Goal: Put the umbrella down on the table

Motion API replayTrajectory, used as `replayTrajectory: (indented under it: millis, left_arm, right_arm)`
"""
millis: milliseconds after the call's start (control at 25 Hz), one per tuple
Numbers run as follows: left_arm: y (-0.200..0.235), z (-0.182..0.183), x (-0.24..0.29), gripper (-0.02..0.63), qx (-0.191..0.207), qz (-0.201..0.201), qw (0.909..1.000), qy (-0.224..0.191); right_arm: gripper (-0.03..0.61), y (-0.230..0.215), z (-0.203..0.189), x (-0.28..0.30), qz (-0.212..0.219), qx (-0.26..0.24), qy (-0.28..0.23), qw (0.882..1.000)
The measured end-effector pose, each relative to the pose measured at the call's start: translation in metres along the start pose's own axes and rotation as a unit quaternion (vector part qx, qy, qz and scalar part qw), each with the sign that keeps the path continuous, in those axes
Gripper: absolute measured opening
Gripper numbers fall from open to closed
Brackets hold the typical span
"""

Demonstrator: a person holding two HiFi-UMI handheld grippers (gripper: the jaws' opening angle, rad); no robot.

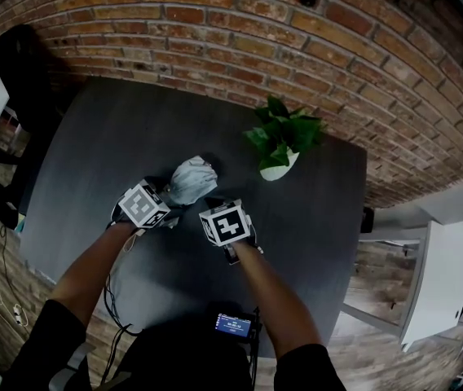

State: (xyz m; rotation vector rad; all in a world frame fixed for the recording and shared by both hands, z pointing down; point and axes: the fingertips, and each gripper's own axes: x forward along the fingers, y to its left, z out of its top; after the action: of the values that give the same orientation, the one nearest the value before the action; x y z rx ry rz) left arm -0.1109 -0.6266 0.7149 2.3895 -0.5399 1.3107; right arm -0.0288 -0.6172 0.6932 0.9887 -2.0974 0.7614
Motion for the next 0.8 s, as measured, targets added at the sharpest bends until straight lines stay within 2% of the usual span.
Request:
replayTrajectory:
  millis: [200, 400, 640, 800]
  left_arm:
    - [-0.001, 0.007, -0.034, 0.370, -0.006, 0.026, 0.9988, -0.040]
    - [-0.015, 0.016, -0.076, 0.358, 0.000, 0.059, 0.9932, -0.100]
    - [-0.062, 0.016, -0.115, 0.194, -0.029, 0.063, 0.9802, -0.185]
    - [-0.098, 0.004, -0.126, 0.073, -0.050, 0.061, 0.9722, -0.221]
  right_arm:
    - [0.008, 0.004, 0.001, -0.018, -0.003, -0.010, -0.011, 1.000]
    - [0.006, 0.016, 0.005, -0.047, 0.000, -0.024, -0.037, 0.999]
    - [0.006, 0.039, -0.001, -0.086, 0.007, -0.049, -0.068, 0.996]
    - [0.006, 0.058, -0.012, -0.109, 0.010, -0.061, -0.093, 0.994]
